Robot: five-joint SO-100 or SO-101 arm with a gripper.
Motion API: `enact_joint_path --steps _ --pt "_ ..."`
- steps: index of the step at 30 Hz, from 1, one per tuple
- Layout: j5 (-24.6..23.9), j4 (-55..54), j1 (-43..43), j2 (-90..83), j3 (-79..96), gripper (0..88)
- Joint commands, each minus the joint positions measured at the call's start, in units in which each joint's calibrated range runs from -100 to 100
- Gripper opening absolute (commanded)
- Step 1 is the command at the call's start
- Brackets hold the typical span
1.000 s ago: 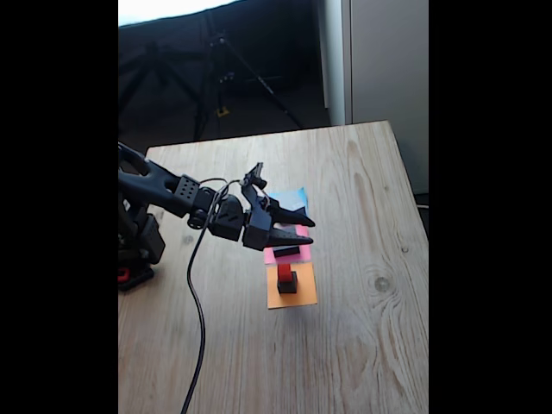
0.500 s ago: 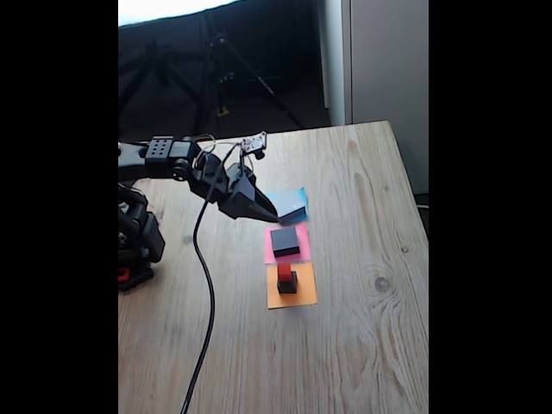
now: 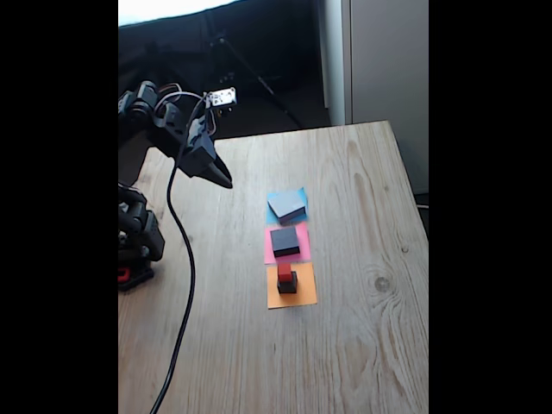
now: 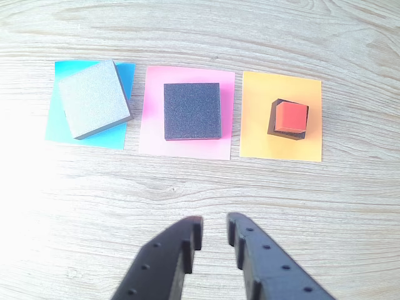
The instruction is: Tower of hanoi
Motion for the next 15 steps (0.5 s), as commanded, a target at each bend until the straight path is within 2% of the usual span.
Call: enact_joint_path --steps 1,6,12,15 --pt "0.87 2.10 -0.61 -1.59 -4.15 0.4" --pt "0.87 1.37 -0.20 -1.89 -1.15 2.3" --pt "0.87 -6.96 1.39 -3.40 9.67 14.3" --pt "0.87 -12.14 2.31 -5.07 16.30 25.9"
